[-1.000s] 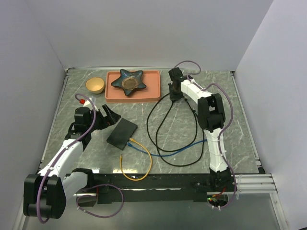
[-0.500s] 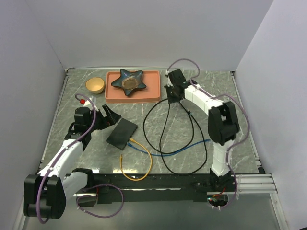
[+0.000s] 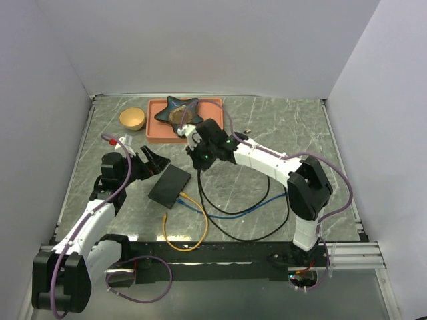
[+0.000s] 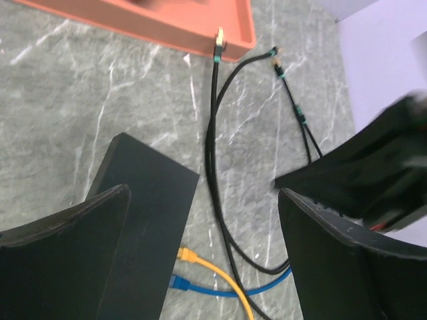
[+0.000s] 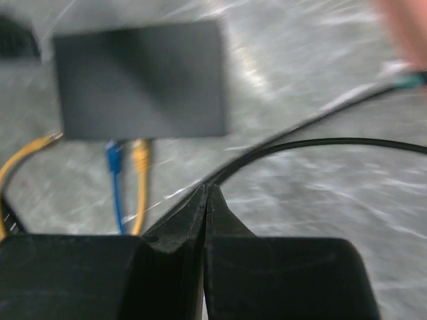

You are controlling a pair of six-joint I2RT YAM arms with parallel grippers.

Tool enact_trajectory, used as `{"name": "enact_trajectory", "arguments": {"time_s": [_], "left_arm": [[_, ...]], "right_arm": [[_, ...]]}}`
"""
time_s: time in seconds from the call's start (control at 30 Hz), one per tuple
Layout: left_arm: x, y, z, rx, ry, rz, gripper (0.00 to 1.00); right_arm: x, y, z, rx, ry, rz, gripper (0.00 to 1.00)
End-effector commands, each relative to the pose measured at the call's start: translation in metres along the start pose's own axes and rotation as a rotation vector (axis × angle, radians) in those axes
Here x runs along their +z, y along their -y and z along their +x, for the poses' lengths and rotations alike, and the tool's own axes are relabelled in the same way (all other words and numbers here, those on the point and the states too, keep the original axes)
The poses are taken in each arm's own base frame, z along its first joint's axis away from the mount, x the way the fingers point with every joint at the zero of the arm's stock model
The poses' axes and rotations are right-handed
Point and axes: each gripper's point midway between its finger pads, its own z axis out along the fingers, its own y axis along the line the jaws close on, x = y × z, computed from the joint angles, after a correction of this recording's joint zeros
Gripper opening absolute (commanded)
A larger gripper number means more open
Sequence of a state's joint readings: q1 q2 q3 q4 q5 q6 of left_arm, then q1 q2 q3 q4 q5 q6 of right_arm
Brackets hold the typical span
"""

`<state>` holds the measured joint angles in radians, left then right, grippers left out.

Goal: Insert the plug into the switch port

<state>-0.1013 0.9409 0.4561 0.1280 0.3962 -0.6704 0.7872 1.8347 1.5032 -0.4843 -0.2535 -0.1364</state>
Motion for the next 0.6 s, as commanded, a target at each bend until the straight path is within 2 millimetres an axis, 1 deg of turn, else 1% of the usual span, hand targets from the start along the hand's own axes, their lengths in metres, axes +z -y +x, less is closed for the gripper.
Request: {"name": "enact_trajectory", "arguments": {"time_s": [0.0,0.03,0.07,0.1,0.13,0.17,0.2,0.23,0.3,0.33,0.37,0.4,0.43,0.47,0.5,0.57], "left_arm": [[-0.001,0.013,-0.013,-0.013,0.068,0.059,0.99],[0.0,0.012,-0.012,-0.013,0.061,0.054,0.98],[0.0,0.01,-0.011,-0.011,0.057,0.046,0.98],[0.001,0.009,-0.011,-0.013,0.048,0.035,0.98],[0.001,0.008,-0.011,-0.007,0.046,0.03,0.98],[0.001,0.007,-0.011,-0.005,0.045,0.027,0.98],[0.0,0.006,-0.011,-0.004,0.051,0.02,0.98],[-0.001,0.006,-0.011,-0.003,0.055,0.021,0.98],[-0.002,0.004,-0.012,-0.003,0.056,0.006,0.98],[-0.002,0.005,-0.013,0.006,0.056,0.004,0.98],[-0.003,0.006,-0.015,0.011,0.061,0.004,0.99],[-0.004,0.006,-0.015,0.014,0.062,0.002,0.99],[-0.004,0.005,-0.016,0.016,0.067,-0.006,0.99],[-0.004,0.003,-0.015,0.016,0.067,-0.011,0.99],[-0.004,0.002,-0.015,0.017,0.067,-0.013,0.99],[-0.003,0.0,-0.016,0.025,0.061,-0.027,0.99]], "right_arm": [[-0.006,-0.023,-0.007,-0.022,0.091,-0.155,0.0],[-0.007,-0.021,-0.01,-0.013,0.102,-0.135,0.0],[-0.004,-0.009,-0.008,0.033,0.097,-0.066,0.0],[-0.001,0.0,-0.007,0.057,0.081,-0.015,0.02],[0.001,0.01,-0.006,0.115,0.07,0.047,0.11],[0.002,0.03,-0.001,0.14,0.047,0.154,0.18],[0.006,0.037,-0.004,0.146,0.039,0.175,0.3],[0.008,0.044,-0.004,0.186,0.041,0.213,0.37],[0.011,0.062,-0.007,0.26,0.048,0.278,0.46],[0.012,0.064,-0.006,0.312,0.046,0.286,0.53],[0.011,0.077,-0.004,0.348,0.042,0.328,0.58],[0.013,0.085,-0.004,0.381,0.037,0.343,0.66],[0.014,0.088,-0.003,0.438,0.037,0.349,0.69],[0.013,0.099,0.003,0.482,0.021,0.363,0.73],[0.017,0.105,0.007,0.511,0.01,0.369,0.78],[0.019,0.114,0.018,0.591,-0.016,0.383,0.78]]}}
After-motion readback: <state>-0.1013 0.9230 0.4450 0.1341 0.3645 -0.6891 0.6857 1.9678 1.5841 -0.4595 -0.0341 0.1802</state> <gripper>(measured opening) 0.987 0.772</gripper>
